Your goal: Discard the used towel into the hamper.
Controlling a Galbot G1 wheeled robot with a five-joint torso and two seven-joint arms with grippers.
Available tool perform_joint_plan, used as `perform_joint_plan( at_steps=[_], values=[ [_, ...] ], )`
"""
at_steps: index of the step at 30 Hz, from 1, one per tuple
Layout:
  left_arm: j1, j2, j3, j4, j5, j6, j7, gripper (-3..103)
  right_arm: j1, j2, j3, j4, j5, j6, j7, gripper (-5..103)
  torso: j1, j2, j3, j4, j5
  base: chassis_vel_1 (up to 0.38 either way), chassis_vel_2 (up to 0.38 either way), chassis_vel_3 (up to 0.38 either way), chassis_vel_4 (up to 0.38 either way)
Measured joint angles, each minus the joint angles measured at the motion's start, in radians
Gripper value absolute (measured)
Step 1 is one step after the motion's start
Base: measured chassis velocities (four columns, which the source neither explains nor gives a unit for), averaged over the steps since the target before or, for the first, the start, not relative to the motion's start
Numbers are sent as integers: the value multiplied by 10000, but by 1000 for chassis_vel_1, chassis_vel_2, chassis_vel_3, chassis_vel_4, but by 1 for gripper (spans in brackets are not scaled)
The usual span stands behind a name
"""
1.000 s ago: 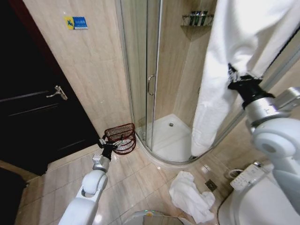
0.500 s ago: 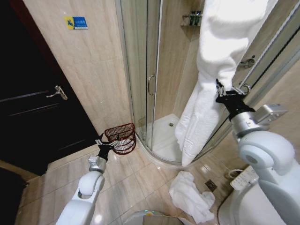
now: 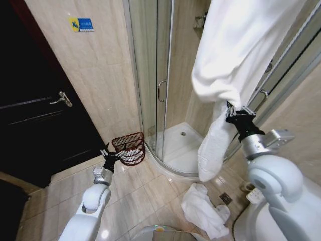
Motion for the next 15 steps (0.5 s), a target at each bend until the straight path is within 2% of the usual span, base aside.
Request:
perform_joint_plan(
  at_steps=[15],
  values=[
    [-64, 17, 81, 41, -35, -13, 7, 100, -758, 590, 138, 118, -476, 142, -144, 5, -1, 2, -1, 1, -3, 0, 0, 0, 0]
  ],
)
